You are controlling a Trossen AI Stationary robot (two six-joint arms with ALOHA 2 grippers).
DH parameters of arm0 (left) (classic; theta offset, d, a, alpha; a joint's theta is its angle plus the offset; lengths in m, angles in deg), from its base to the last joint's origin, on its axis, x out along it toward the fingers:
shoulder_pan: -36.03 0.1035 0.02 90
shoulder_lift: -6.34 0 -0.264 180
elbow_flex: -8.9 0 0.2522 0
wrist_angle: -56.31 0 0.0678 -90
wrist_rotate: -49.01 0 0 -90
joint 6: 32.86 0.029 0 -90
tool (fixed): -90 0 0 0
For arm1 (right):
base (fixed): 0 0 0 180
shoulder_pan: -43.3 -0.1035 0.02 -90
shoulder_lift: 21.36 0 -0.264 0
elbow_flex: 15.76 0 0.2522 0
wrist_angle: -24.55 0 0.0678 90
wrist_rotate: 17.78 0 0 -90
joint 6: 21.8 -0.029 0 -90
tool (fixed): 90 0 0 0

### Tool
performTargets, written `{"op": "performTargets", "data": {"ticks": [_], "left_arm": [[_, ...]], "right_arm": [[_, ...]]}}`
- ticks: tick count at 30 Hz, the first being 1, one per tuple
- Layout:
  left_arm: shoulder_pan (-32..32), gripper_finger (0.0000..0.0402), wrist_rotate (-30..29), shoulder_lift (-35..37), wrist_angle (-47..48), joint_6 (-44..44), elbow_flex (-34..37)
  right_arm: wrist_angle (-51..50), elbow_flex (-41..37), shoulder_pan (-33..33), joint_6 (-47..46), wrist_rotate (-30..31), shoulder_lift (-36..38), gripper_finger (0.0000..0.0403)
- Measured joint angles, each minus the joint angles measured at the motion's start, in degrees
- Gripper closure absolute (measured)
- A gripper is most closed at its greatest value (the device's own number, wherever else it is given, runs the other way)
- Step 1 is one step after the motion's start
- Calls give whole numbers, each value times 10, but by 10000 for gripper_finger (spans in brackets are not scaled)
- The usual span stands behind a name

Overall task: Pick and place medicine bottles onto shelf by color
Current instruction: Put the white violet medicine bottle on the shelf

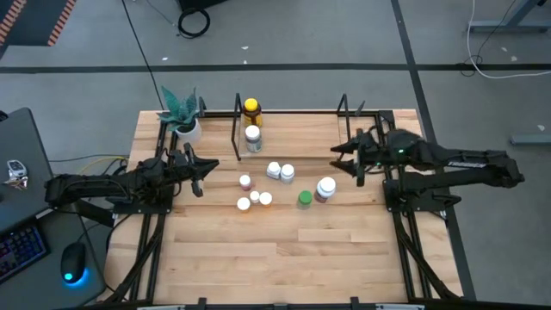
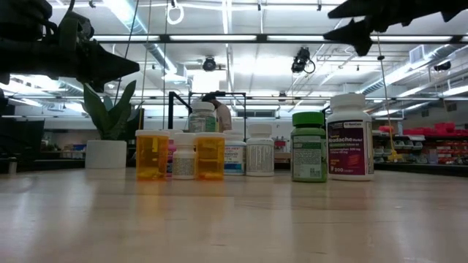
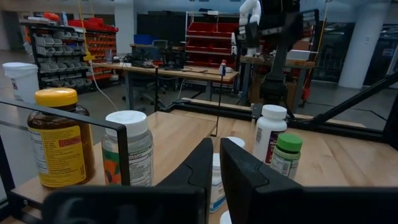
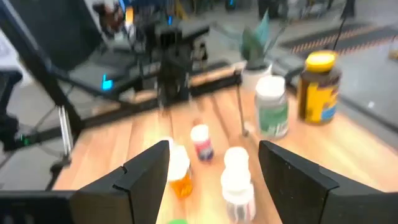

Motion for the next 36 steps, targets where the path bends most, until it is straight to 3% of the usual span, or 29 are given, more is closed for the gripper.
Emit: {"op": "performTargets", "data": {"ticks": [6, 15, 26, 36], "left_arm": [[0, 373, 0, 0, 0, 0, 0], [0, 362, 0, 0, 0, 0, 0], [0, 373, 0, 0, 0, 0, 0], [0, 363, 0, 0, 0, 0, 0]], "right_arm": [[-26, 27, -25, -1, 0, -74, 148], [-227, 155, -71, -19, 62, -213, 138], [-437, 282, -85, -33, 46, -361, 58], [-513, 317, -85, -18, 34, -455, 59]]}}
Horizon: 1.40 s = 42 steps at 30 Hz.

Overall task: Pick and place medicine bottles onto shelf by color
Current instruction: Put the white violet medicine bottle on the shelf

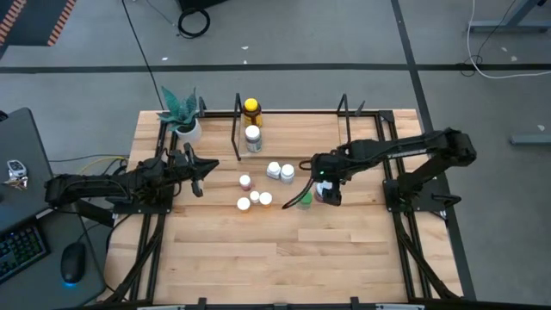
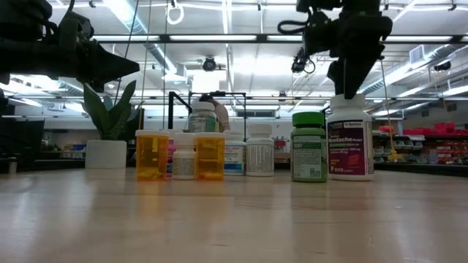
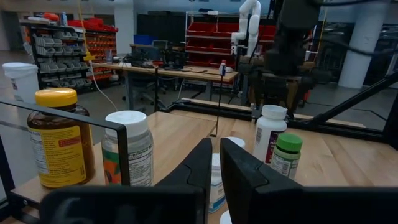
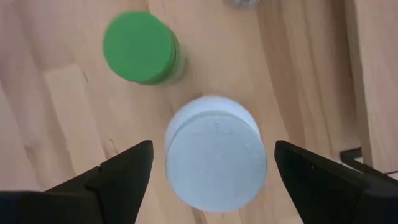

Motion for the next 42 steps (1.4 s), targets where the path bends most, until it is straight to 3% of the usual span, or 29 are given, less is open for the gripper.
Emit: {"op": "performTargets", "data": {"ticks": [11, 18, 33, 42], "left_arm": [[0, 370, 0, 0, 0, 0, 0], [0, 362, 0, 0, 0, 0, 0], [0, 366, 0, 0, 0, 0, 0], [0, 368, 0, 0, 0, 0, 0]], "right_arm": [[-28, 6, 2, 12, -18, -61, 75], [-29, 7, 15, 16, -30, -59, 104], [-28, 29, 24, 26, -36, -58, 114], [-33, 32, 29, 21, -34, -58, 162]]}}
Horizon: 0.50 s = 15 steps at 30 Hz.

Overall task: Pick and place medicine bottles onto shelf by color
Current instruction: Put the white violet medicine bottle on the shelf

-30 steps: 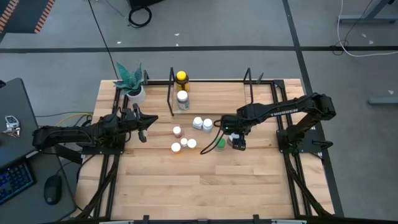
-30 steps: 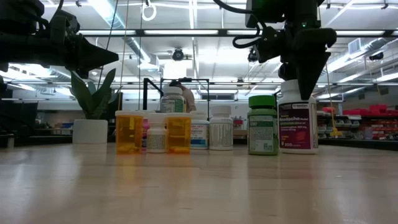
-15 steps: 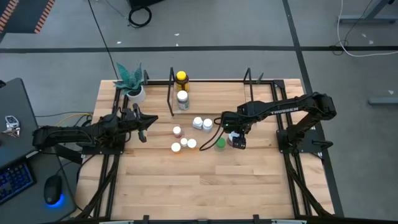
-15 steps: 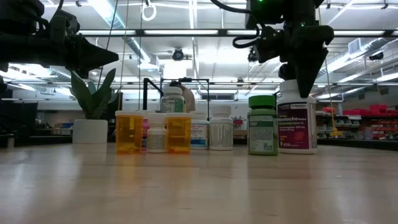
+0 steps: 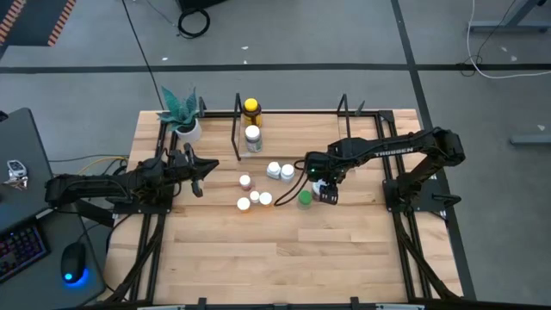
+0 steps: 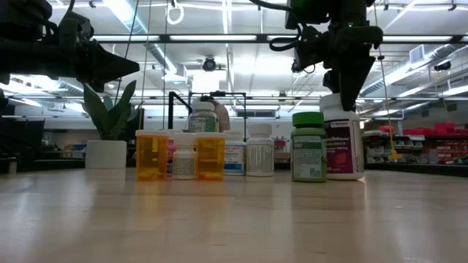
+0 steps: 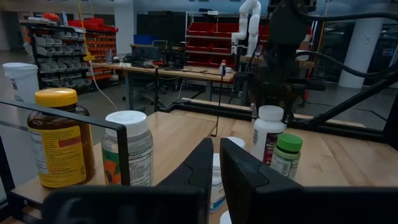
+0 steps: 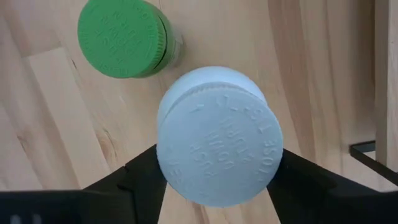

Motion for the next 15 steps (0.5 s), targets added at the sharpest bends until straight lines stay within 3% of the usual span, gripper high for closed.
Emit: {"op": "performTargets", "data": {"ticks": [7, 15], "left_arm": [[0, 373, 0, 0, 0, 0, 0], [0, 362, 0, 0, 0, 0, 0]], "right_arm": [[0, 0, 8, -1, 0, 0, 149], [-11, 0, 20, 9, 0, 1, 166]]}}
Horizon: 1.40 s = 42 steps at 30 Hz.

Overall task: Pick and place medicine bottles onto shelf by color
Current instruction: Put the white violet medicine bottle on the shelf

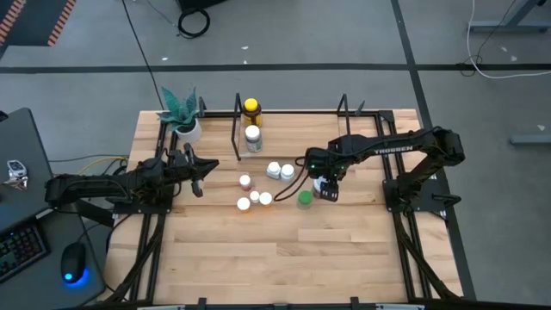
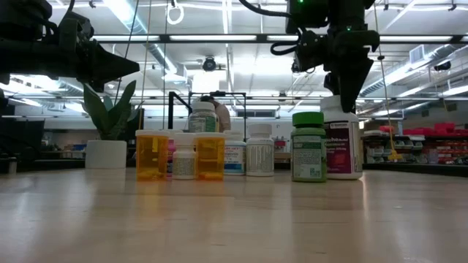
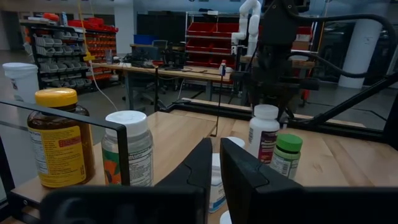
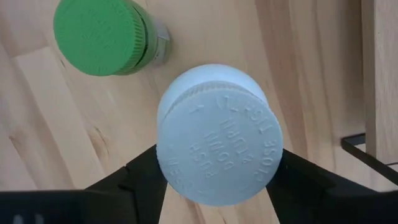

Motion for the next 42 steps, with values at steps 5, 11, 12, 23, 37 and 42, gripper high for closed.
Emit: {"op": "performTargets", "data": {"ticks": [5, 11, 12, 23, 37, 42], "left_arm": [[0, 367, 0, 0, 0, 0, 0], [0, 373, 0, 0, -1, 0, 0], [0, 373, 0, 0, -1, 0, 0], [0, 364, 0, 0, -1, 0, 0], [0, 365, 0, 0, -2, 0, 0], [0, 362, 0, 0, -2, 0, 0]], "right_arm": [[-6, 0, 12, 11, -4, 5, 154], [-6, 0, 32, 17, -6, 31, 164], [-6, 0, 36, 17, -6, 37, 164], [-32, 69, 70, 48, -6, 40, 160], [-129, 273, 163, 171, 19, -69, 160], [-159, 361, 196, 231, 20, -148, 160]]}}
